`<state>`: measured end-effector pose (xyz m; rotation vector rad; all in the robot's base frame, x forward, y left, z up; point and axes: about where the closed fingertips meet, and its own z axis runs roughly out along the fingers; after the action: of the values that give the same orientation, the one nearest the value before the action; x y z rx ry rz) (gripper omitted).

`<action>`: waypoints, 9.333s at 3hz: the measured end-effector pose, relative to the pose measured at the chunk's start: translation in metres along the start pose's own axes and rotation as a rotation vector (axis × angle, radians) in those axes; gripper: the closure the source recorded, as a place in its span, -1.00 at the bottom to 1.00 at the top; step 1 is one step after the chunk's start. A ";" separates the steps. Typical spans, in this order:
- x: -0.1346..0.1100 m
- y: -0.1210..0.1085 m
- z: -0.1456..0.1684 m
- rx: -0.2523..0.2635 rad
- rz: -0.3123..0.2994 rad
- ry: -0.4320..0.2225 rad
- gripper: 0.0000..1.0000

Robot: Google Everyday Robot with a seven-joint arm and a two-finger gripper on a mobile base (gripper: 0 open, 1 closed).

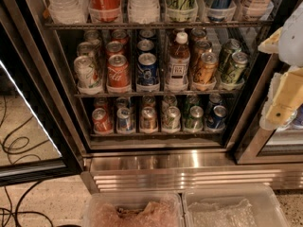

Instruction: Pick 7up can from bottom shelf of fridge

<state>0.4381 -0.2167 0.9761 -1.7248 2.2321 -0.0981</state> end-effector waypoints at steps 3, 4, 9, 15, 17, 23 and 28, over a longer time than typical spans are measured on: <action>-0.001 0.014 0.016 0.053 0.122 -0.126 -1.00; -0.010 0.004 0.014 0.100 0.149 -0.194 -1.00; -0.079 0.001 0.069 0.130 0.652 -0.566 -1.00; -0.097 0.054 0.175 0.222 0.815 -0.736 -1.00; -0.083 0.072 0.210 0.185 0.908 -0.734 -1.00; -0.062 0.128 0.298 0.502 1.127 -1.005 -1.00; -0.073 0.123 0.323 0.664 1.084 -1.169 -1.00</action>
Offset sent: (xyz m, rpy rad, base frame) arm 0.0031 0.0069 -0.0111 0.0625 -0.0662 -0.0325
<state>0.4330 -0.0693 0.6549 0.0207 1.5679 0.3028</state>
